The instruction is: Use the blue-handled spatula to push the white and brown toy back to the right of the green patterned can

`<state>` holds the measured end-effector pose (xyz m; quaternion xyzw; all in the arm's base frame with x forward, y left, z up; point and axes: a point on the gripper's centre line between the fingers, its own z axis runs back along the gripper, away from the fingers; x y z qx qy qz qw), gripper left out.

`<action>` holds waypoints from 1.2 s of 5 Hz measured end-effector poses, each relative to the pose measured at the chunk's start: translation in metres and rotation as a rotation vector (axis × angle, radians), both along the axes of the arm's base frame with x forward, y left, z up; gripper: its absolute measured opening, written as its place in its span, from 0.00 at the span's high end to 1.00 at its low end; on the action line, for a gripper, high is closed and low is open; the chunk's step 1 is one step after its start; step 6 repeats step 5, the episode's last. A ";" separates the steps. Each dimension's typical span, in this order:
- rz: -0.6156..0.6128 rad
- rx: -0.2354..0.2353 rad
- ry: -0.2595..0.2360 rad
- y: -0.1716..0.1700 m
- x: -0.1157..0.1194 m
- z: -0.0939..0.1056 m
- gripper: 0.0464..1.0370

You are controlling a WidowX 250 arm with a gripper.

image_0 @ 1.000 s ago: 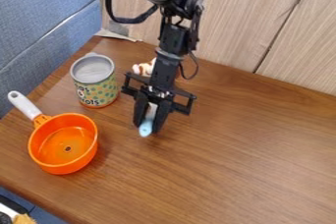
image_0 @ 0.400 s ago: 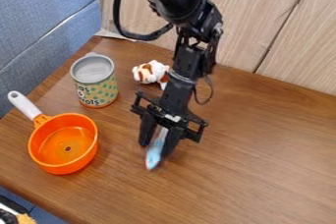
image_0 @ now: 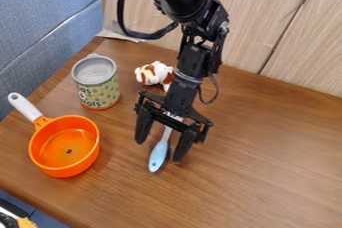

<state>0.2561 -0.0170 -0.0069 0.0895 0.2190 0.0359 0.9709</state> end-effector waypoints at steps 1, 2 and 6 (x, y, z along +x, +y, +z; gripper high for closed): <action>-0.026 -0.007 -0.053 -0.007 0.006 0.013 0.03; -0.050 -0.054 -0.219 -0.016 0.020 0.052 0.04; -0.085 -0.133 -0.375 -0.024 0.024 0.086 0.04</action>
